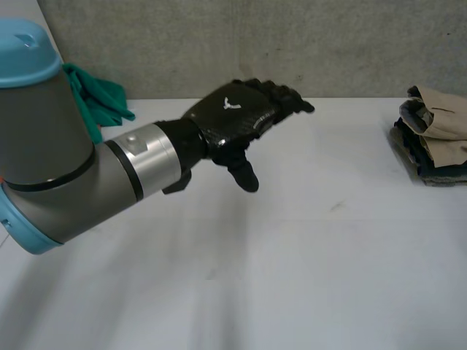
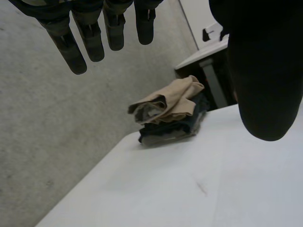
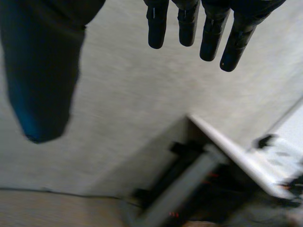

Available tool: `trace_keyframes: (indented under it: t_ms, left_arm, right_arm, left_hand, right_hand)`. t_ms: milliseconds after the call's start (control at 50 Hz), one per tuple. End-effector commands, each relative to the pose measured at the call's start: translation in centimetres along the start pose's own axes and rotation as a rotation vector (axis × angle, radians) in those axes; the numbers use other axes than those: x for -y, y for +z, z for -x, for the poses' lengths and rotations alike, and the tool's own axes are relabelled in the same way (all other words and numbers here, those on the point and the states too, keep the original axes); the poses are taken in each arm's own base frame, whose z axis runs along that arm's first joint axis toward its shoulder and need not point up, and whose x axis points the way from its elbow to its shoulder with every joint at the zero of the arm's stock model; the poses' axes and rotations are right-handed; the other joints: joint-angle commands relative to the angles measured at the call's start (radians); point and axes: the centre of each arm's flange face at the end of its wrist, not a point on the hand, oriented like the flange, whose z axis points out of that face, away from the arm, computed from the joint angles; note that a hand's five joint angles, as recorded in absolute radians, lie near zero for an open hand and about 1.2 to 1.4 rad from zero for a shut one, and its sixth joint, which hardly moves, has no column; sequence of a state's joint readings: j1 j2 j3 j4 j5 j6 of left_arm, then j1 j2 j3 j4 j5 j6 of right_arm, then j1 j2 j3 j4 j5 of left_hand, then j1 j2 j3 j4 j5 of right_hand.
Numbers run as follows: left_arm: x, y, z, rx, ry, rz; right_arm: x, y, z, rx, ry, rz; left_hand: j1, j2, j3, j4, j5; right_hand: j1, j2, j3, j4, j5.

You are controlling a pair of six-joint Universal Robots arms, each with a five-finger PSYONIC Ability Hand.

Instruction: Fold the laundry.

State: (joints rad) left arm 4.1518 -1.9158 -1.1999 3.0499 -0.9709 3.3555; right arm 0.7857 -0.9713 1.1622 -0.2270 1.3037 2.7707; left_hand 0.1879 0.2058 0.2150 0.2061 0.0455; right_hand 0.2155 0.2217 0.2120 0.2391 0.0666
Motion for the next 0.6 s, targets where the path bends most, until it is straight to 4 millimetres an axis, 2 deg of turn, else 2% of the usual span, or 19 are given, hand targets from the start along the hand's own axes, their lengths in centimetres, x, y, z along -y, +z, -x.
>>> trace_keyframes:
  t_ms: [20,60,80,120,140,200,220,240,260,280,300,320,340,400,420,460,480,540,600]
  left_arm:
    - [2.2,-0.5,2.8,0.175,0.008,-0.084]
    - [3.0,-1.0,5.2,0.305,0.022,-0.136]
    - [3.2,-1.2,5.8,0.340,0.028,-0.149]
    - [3.6,-2.0,8.4,0.468,0.055,-0.185]
    - [3.7,-2.4,9.4,0.508,0.065,-0.198]
    - [3.7,-3.9,13.4,0.645,0.108,-0.234]
    - [3.5,-4.4,14.6,0.676,0.118,-0.235]
    - [3.1,-4.9,15.7,0.703,0.126,-0.229]
    - [2.2,-5.9,18.1,0.761,0.138,-0.209]
    - [1.5,-6.5,19.3,0.791,0.143,-0.191]
    - [0.5,-6.9,20.4,0.817,0.146,-0.166]
    - [-0.5,-7.3,21.6,0.841,0.152,-0.138]
    - [-2.7,-8.1,23.7,0.882,0.167,-0.078]
    - [-5.6,-9.1,26.4,0.927,0.219,0.015]
    - [-7.7,-9.7,27.9,0.948,0.260,0.082]
    - [-10.1,-10.3,29.4,0.959,0.300,0.154]
    - [-12.3,-11.0,30.8,0.968,0.340,0.219]
    - [-15.4,-11.6,32.2,0.956,0.392,0.300]
    - [-18.2,-11.8,33.4,0.922,0.439,0.348]
  right_arm:
    - [12.5,-2.9,4.5,0.012,0.028,-0.383]
    - [15.1,-5.1,6.3,0.082,0.075,-0.482]
    - [17.4,-7.7,8.1,0.170,0.112,-0.585]
    - [19.2,-10.4,9.9,0.264,0.141,-0.678]
    - [20.3,-13.0,12.0,0.366,0.161,-0.753]
    - [20.9,-17.8,16.6,0.568,0.189,-0.847]
    - [21.1,-21.5,19.6,0.706,0.206,-0.892]
    - [20.9,-23.3,21.0,0.770,0.217,-0.903]
    - [20.5,-25.0,22.3,0.844,0.222,-0.904]
    - [20.0,-26.5,23.3,0.903,0.228,-0.897]
    - [19.0,-29.2,25.0,1.006,0.237,-0.869]
    - [18.3,-30.1,25.5,1.038,0.237,-0.845]
    - [17.6,-30.7,25.9,1.061,0.232,-0.815]
    - [14.4,-32.6,27.4,1.147,0.188,-0.665]
    - [13.6,-33.1,27.9,1.173,0.171,-0.621]
    - [11.3,-34.9,29.3,1.250,0.102,-0.505]
    - [10.5,-35.5,29.7,1.269,0.072,-0.470]
    - [7.6,-36.9,30.7,1.287,-0.076,-0.355]
    - [6.0,-37.0,30.8,1.247,-0.186,-0.312]
  left_hand:
    - [0.043,0.025,0.016,0.025,0.011]
    - [0.043,0.025,0.016,0.025,0.011]
    - [0.043,0.025,0.016,0.025,0.011]
    - [0.040,0.022,0.013,0.022,0.008]
    - [0.040,0.022,0.013,0.022,0.008]
    - [0.040,0.022,0.013,0.022,0.008]
    - [0.040,0.022,0.013,0.022,0.008]
    - [0.040,0.022,0.013,0.022,0.008]
    - [0.043,0.025,0.016,0.025,0.011]
    - [0.046,0.028,0.019,0.028,0.014]
    - [0.046,0.028,0.019,0.028,0.014]
    - [0.046,0.028,0.019,0.028,0.014]
    - [0.049,0.031,0.022,0.031,0.017]
    - [0.058,0.040,0.031,0.040,0.026]
    - [0.061,0.043,0.034,0.043,0.029]
    - [0.061,0.043,0.034,0.043,0.029]
    - [0.064,0.046,0.037,0.046,0.032]
    - [0.067,0.049,0.040,0.048,0.035]
    - [0.108,0.090,0.081,0.089,0.076]
  right_hand:
    - [-0.041,-0.047,-0.037,-0.065,-0.067]
    - [-0.041,-0.047,-0.037,-0.065,-0.067]
    - [-0.041,-0.047,-0.037,-0.065,-0.067]
    - [-0.041,-0.047,-0.037,-0.065,-0.067]
    - [-0.041,-0.047,-0.037,-0.065,-0.067]
    - [-0.041,-0.047,-0.037,-0.065,-0.067]
    - [-0.041,-0.047,-0.037,-0.065,-0.067]
    - [-0.041,-0.047,-0.037,-0.065,-0.067]
    - [-0.041,-0.047,-0.037,-0.065,-0.067]
    - [-0.041,-0.047,-0.037,-0.065,-0.067]
    - [-0.041,-0.047,-0.037,-0.065,-0.067]
    - [-0.041,-0.047,-0.037,-0.065,-0.067]
    - [-0.041,-0.047,-0.037,-0.065,-0.067]
    - [-0.041,-0.047,-0.037,-0.065,-0.067]
    - [-0.041,-0.047,-0.037,-0.065,-0.067]
    - [-0.041,-0.047,-0.037,-0.065,-0.067]
    - [-0.041,-0.047,-0.037,-0.065,-0.067]
    - [-0.041,-0.047,-0.037,-0.065,-0.067]
    - [-0.041,-0.047,-0.037,-0.065,-0.067]
